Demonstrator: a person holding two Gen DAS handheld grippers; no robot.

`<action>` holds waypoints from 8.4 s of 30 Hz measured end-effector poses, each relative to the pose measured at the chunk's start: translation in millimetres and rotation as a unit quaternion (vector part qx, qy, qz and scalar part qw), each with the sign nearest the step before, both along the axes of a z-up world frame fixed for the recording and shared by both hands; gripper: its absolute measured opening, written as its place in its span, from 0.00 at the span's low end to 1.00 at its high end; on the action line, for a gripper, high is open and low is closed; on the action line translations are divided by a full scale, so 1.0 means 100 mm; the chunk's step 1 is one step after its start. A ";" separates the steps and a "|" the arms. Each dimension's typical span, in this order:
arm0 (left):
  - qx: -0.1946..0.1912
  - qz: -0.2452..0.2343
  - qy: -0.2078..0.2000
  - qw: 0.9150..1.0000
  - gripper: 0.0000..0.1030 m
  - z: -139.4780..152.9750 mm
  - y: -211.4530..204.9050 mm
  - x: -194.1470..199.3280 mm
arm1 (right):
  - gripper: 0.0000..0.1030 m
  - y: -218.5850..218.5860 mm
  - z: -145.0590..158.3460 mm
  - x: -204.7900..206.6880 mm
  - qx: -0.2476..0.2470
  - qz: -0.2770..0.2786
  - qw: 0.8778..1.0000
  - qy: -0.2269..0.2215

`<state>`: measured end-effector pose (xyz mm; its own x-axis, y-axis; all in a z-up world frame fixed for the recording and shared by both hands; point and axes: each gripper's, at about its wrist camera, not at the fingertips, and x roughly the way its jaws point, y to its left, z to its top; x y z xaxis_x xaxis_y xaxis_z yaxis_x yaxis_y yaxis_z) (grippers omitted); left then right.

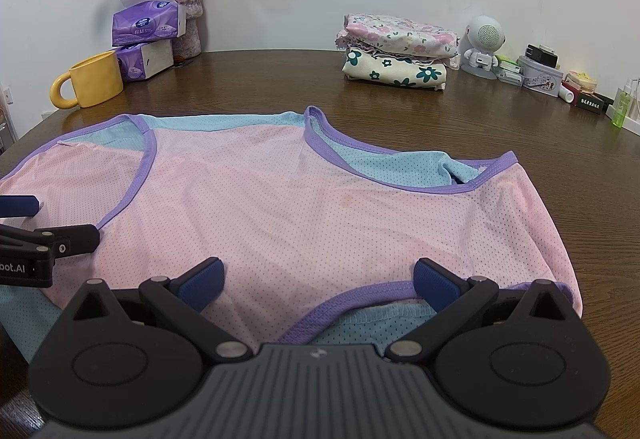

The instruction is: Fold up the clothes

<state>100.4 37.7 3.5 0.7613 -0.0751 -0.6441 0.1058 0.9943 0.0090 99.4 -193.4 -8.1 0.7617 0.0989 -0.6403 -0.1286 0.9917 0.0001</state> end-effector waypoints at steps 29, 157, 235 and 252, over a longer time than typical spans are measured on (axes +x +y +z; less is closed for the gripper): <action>0.000 0.000 0.000 1.000 1.00 0.00 0.00 0.00 | 0.99 0.00 0.00 0.00 0.000 0.000 1.000 0.000; 0.000 -0.001 -0.001 1.000 1.00 -0.01 0.00 0.00 | 0.99 0.00 -0.02 0.00 0.000 0.000 1.000 -0.001; 0.000 0.000 -0.001 1.000 1.00 -0.02 0.00 0.00 | 0.99 0.00 -0.02 0.00 0.000 -0.001 1.000 -0.001; 0.000 0.079 -0.052 0.996 1.00 0.33 0.86 -0.11 | 1.00 -0.48 0.33 -0.10 0.015 -0.026 0.998 -0.057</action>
